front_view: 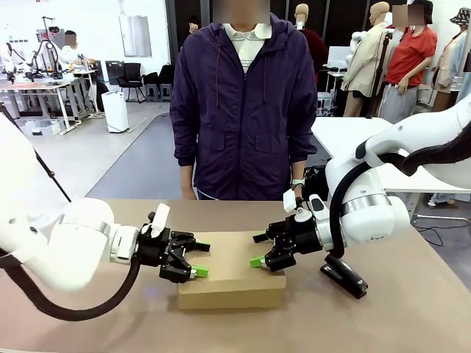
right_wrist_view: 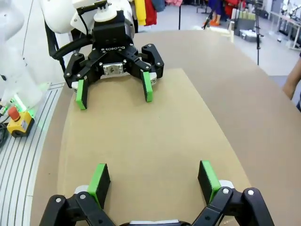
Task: Pack the items into the box.
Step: Close the Mailer Box.
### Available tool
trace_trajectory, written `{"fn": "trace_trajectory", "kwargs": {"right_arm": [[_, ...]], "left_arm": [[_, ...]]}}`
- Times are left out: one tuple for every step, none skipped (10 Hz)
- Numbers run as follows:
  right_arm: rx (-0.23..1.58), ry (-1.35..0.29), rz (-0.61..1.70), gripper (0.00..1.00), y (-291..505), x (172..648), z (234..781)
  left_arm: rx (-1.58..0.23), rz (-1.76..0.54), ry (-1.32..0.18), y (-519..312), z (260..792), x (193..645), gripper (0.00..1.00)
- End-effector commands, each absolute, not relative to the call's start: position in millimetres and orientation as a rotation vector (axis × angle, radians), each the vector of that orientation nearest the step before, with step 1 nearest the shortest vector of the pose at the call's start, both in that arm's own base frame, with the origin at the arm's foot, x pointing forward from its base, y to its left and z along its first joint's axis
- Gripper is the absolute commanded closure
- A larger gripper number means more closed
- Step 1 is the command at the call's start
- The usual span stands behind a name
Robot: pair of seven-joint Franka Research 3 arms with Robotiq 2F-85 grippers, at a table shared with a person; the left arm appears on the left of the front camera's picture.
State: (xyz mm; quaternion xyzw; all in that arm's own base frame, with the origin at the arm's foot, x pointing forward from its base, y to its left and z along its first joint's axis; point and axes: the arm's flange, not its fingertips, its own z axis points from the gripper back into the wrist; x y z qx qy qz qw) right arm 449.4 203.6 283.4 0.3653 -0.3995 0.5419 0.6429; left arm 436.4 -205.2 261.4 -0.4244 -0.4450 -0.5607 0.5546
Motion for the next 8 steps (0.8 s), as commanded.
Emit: {"fn": "trace_trajectory", "kwargs": {"right_arm": [[0.83, -0.882, 1.229, 0.0, 205, 452, 286], [0.854, -0.891, 1.224, 0.0, 204, 452, 286], [0.9, -0.901, 1.183, 0.0, 201, 455, 293], [0.929, -0.908, 1.108, 0.0, 196, 459, 305], [1.0, -0.869, 1.056, 0.0, 189, 460, 324], [1.09, -0.807, 0.993, 0.0, 176, 457, 346], [1.151, -0.724, 0.86, 0.0, 157, 454, 366], [1.227, -0.608, 0.744, 0.0, 133, 451, 385]], "left_arm": [[-0.989, -1.345, -1.006, -200, 258, 439, 0.0], [-0.995, -1.335, -1.035, -196, 263, 438, 0.0], [-0.994, -1.31, -1.069, -189, 274, 440, 0.0], [-1.057, -1.237, -1.088, -177, 296, 442, 0.0], [-1.13, -1.194, -1.076, -164, 322, 443, 0.0], [-1.171, -1.113, -1.023, -148, 348, 444, 0.0], [-1.229, -1.042, -0.933, -130, 369, 446, 0.0], [-1.28, -0.948, -0.814, -109, 382, 449, 0.0]]}}
